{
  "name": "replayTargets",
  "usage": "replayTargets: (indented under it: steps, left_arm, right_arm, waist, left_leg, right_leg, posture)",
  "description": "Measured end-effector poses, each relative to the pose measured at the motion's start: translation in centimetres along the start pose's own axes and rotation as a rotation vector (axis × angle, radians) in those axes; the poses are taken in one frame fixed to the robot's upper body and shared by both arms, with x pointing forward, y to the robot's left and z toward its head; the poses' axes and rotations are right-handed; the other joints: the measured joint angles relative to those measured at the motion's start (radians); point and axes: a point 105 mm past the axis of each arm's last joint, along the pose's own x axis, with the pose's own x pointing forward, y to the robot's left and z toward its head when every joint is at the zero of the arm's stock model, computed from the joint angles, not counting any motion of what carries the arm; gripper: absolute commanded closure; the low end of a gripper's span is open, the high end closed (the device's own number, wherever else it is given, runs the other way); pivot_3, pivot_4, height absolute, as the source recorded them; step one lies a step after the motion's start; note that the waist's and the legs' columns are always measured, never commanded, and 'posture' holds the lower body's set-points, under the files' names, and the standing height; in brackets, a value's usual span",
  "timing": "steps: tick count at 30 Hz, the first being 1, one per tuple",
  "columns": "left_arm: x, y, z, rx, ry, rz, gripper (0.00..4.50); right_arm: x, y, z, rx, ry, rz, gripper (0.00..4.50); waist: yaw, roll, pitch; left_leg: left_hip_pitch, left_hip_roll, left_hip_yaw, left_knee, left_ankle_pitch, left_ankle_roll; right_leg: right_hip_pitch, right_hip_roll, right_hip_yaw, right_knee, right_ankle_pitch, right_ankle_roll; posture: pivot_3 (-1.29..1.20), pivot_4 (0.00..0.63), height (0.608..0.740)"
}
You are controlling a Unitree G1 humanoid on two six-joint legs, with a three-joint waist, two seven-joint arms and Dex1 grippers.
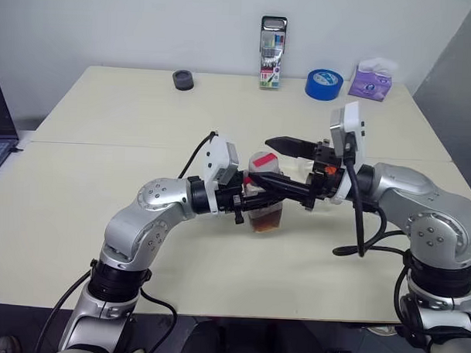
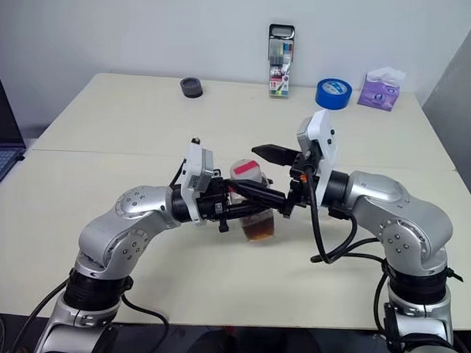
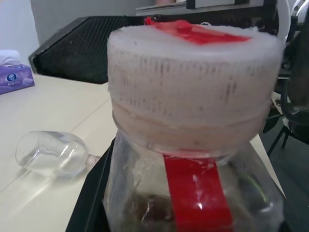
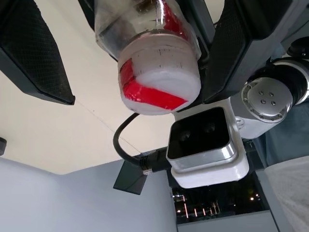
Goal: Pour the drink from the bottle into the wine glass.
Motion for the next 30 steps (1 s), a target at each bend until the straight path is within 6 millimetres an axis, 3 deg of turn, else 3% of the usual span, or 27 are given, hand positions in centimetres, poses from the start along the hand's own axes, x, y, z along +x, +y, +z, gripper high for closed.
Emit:
replayTargets:
  steps: [21, 30]
  left_arm:
    - [-0.1, 0.4, -0.3, -0.01, 0.011, 0.019, 2.7]
    - [-0.1, 0.4, -0.4, -0.013, 0.011, 0.014, 2.7]
  right_arm:
    - [-1.6, -1.0, -0.8, -0.005, 0.057, -0.03, 0.03]
    - [-1.4, -0.7, -0.4, 0.045, 0.007, -0.026, 0.03]
  waist:
    - [0.001, 0.0, 0.0]
    - [0.001, 0.0, 0.0]
  left_leg:
    - [0.0, 0.0, 0.0, 0.0, 0.0, 0.0]
    - [0.0, 0.0, 0.0, 0.0, 0.0, 0.0]
  right_leg:
    - [0.0, 0.0, 0.0, 0.0, 0.0, 0.0]
    - [0.0, 0.0, 0.0, 0.0, 0.0, 0.0]
  posture:
    - [0.0, 0.15, 0.74]
    - [0.0, 0.15, 0.74]
